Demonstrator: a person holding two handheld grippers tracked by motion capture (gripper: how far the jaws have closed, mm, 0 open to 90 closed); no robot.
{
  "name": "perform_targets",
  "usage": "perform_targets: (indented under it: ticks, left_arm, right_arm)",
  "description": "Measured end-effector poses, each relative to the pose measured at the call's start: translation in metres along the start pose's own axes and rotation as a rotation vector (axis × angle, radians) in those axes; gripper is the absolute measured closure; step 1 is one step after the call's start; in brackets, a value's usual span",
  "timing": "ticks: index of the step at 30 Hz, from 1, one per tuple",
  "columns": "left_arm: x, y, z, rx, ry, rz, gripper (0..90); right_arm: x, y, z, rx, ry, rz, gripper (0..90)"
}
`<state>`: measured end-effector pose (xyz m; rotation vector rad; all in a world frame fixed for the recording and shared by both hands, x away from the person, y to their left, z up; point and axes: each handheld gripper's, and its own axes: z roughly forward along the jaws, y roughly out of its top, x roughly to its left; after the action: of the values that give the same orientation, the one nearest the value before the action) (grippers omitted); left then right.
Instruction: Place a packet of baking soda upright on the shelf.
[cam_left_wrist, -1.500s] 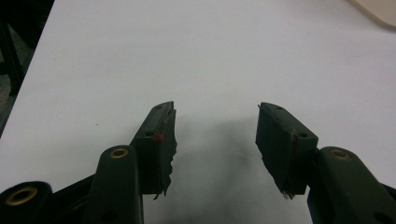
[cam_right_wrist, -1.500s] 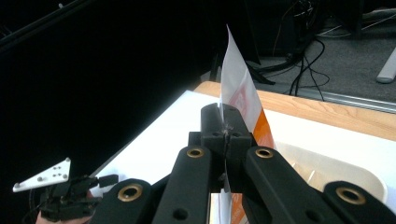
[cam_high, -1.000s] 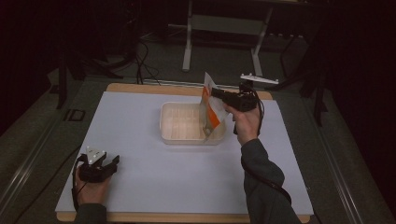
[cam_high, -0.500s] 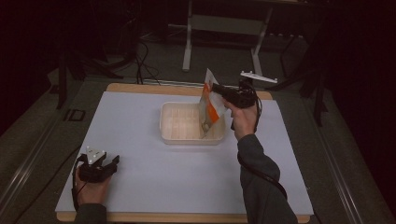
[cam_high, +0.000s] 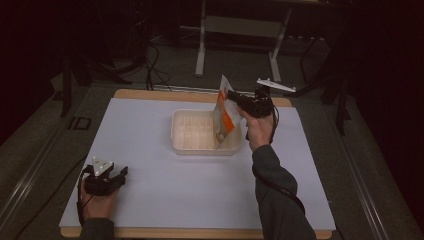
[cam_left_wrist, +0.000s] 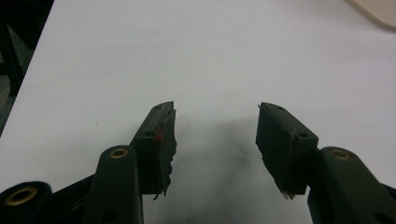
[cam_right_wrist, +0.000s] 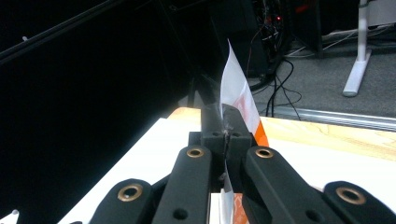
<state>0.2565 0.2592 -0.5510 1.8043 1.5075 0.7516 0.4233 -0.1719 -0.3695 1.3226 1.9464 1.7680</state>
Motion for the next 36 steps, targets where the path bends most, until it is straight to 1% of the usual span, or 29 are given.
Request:
perform_targets:
  ticks: [2, 5, 11, 14, 18, 24, 32, 36]
  left_arm:
    - [0.0, 0.0, 0.0, -0.001, 0.0, 0.001, 47.4]
    - [0.0, 0.0, 0.0, -0.001, -0.001, 0.001, 47.4]
    - [0.0, 0.0, 0.0, -0.001, 0.0, 0.002, 47.4]
    - [0.0, 0.0, 0.0, -0.002, 0.0, 0.001, 47.3]
    - [0.0, 0.0, 0.0, -0.002, 0.001, 0.003, 47.3]
    - [0.0, 0.0, 0.0, -0.002, 0.001, 0.003, 47.3]
    - [0.0, 0.0, 0.0, -0.001, 0.002, 0.003, 47.4]
    - [0.0, 0.0, 0.0, -0.001, 0.001, 0.004, 47.3]
  right_arm:
    - [0.0, -0.001, 0.001, -0.001, 0.003, 0.002, 90.0]
    - [0.002, -0.004, 0.002, 0.006, -0.006, -0.015, 90.0]
    - [0.002, -0.011, 0.006, 0.014, -0.011, -0.009, 90.0]
    - [0.003, -0.013, 0.007, 0.019, -0.018, -0.013, 90.0]
    - [0.003, -0.016, 0.008, 0.021, -0.034, -0.005, 90.0]
    - [0.003, -0.022, 0.012, 0.03, -0.054, -0.014, 90.0]
    - [0.002, -0.028, 0.016, 0.035, -0.074, -0.006, 90.0]
    - [0.003, -0.029, 0.017, 0.039, -0.086, -0.018, 90.0]
